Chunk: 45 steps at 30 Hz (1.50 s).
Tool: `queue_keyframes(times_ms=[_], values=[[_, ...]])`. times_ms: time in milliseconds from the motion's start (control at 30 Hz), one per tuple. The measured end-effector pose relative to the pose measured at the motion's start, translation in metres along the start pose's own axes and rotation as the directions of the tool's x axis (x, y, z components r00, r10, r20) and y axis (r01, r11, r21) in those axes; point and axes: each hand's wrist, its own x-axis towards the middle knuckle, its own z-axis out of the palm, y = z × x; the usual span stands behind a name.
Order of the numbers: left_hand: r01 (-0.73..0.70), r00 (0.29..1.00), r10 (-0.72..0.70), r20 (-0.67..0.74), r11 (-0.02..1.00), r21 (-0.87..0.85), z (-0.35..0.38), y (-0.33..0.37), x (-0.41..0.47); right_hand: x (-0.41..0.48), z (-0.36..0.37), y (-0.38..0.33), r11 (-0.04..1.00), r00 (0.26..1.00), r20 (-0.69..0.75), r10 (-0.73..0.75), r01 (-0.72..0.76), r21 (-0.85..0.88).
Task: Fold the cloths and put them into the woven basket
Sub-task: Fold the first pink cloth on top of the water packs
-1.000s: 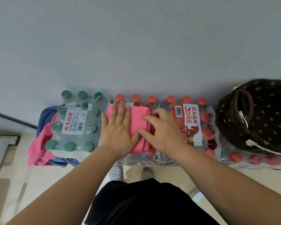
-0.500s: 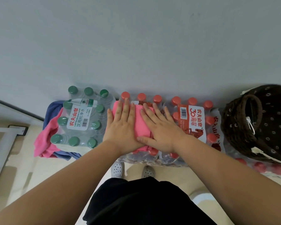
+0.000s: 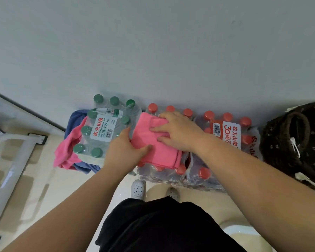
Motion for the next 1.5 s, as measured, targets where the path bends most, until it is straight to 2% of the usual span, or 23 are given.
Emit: queue_keyframes(times_ms=[100,167,333,433,567,633,733,800,900,1000,1100,1233,1333,1400,1500], values=[[0.009,0.998,-0.013,0.068,0.998,0.06,0.001,0.002,0.005,-0.016,0.006,-0.004,0.996,0.995,-0.05,0.09,-0.09,0.004],[-0.011,0.996,0.003,0.091,0.996,0.091,-0.001,0.006,0.01,-0.033,0.01,-0.011,0.984,0.984,-0.033,0.174,-0.173,0.035],[-0.227,0.964,0.192,0.185,0.955,0.189,-0.012,0.028,0.03,-0.078,0.014,-0.03,0.953,0.953,0.003,0.302,-0.301,0.034],[-0.386,0.905,0.295,0.305,0.871,0.302,-0.018,0.044,0.049,-0.093,0.009,-0.026,0.939,0.938,-0.067,0.34,-0.335,0.083],[-0.588,0.789,0.409,0.458,0.719,0.371,-0.019,0.057,0.083,-0.081,-0.002,-0.012,0.943,0.911,-0.248,0.331,-0.31,0.12],[-0.636,0.754,0.441,0.486,0.677,0.371,-0.02,0.061,0.096,-0.062,-0.009,-0.004,0.942,0.921,-0.213,0.325,-0.295,0.16],[-0.638,0.762,0.466,0.449,0.658,0.4,-0.026,0.059,0.104,-0.038,-0.017,0.003,0.948,0.948,-0.038,0.315,-0.313,0.062],[-0.668,0.741,0.496,0.453,0.615,0.418,-0.026,0.054,0.098,-0.033,-0.016,0.004,0.947,0.948,0.014,0.317,-0.317,0.046],[-0.709,0.703,0.485,0.52,0.524,0.471,-0.023,0.051,0.079,-0.037,-0.007,0.002,0.929,0.928,-0.021,0.371,-0.371,0.017],[-0.686,0.726,0.446,0.524,0.521,0.507,-0.017,0.053,0.07,-0.037,-0.008,0.003,0.905,0.905,-0.039,0.424,-0.424,-0.011],[-0.666,0.745,0.439,0.502,0.533,0.522,-0.015,0.061,0.074,-0.033,-0.015,-0.001,0.927,0.927,-0.031,0.373,-0.374,-0.034],[-0.7,0.714,0.448,0.538,0.464,0.542,-0.013,0.069,0.077,-0.032,-0.018,-0.009,0.943,0.943,-0.005,0.333,-0.333,0.01],[-0.718,0.693,0.526,0.493,0.448,0.532,-0.015,0.075,0.076,-0.031,-0.023,-0.009,0.958,0.958,0.022,0.287,-0.286,-0.023],[-0.726,0.681,0.596,0.424,0.476,0.496,-0.016,0.078,0.078,-0.026,-0.027,-0.005,0.95,0.952,-0.014,0.304,-0.305,-0.063],[-0.74,0.648,0.71,0.276,0.5,0.45,-0.015,0.079,0.084,-0.018,-0.028,-0.001,0.931,0.908,-0.254,0.332,-0.359,-0.068]])
